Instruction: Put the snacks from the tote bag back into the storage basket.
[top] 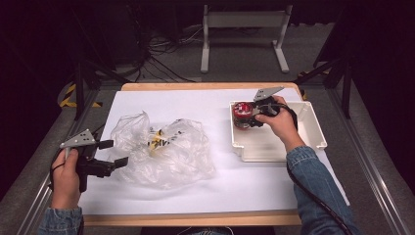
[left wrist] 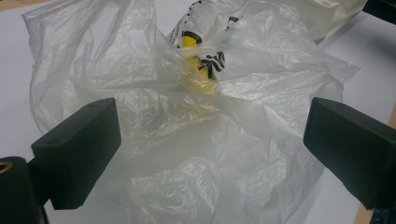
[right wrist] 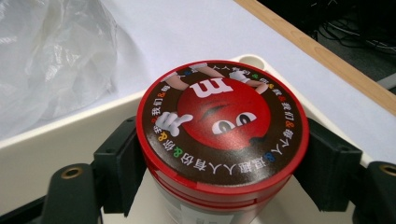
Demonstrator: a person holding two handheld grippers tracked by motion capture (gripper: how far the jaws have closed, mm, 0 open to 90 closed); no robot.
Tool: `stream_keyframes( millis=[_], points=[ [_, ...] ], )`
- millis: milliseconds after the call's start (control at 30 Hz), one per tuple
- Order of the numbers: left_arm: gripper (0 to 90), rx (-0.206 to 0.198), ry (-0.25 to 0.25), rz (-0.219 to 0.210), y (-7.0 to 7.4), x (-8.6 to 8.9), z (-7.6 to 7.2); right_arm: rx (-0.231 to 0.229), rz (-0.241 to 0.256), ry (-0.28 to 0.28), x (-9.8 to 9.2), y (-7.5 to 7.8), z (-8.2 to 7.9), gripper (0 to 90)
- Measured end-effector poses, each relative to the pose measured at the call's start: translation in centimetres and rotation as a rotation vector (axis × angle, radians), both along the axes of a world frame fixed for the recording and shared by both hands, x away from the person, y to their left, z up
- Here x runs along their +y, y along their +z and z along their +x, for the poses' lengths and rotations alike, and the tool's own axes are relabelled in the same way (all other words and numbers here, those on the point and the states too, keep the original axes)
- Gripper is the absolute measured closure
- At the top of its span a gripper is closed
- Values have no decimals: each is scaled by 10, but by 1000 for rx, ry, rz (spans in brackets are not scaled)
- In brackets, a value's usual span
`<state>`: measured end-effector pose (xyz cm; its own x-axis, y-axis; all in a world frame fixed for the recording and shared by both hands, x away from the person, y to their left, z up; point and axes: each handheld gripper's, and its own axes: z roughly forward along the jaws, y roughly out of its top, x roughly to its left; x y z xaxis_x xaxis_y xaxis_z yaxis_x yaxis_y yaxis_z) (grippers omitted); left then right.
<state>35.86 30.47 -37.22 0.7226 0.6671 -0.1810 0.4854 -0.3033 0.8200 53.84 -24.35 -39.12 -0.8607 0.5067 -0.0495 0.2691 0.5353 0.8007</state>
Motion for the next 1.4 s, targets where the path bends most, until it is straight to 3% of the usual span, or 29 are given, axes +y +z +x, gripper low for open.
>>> stream_keyframes(
  millis=[800,1000,1167,1200,1400],
  points=[
    [48,6,-4,2,-2,-1,2,13,-11,-18,2,-21,3,249],
    [48,-8,19,12,-2,-2,2,15,-25,-25,1,-20,3,241],
    [48,-7,14,14,-2,-3,3,44,1,-44,1,-15,2,128],
    [48,-5,10,14,-1,-4,2,62,5,-52,0,-13,1,125],
    [47,-6,7,19,-1,-5,2,65,1,-64,-2,-3,-4,122]
  ],
)
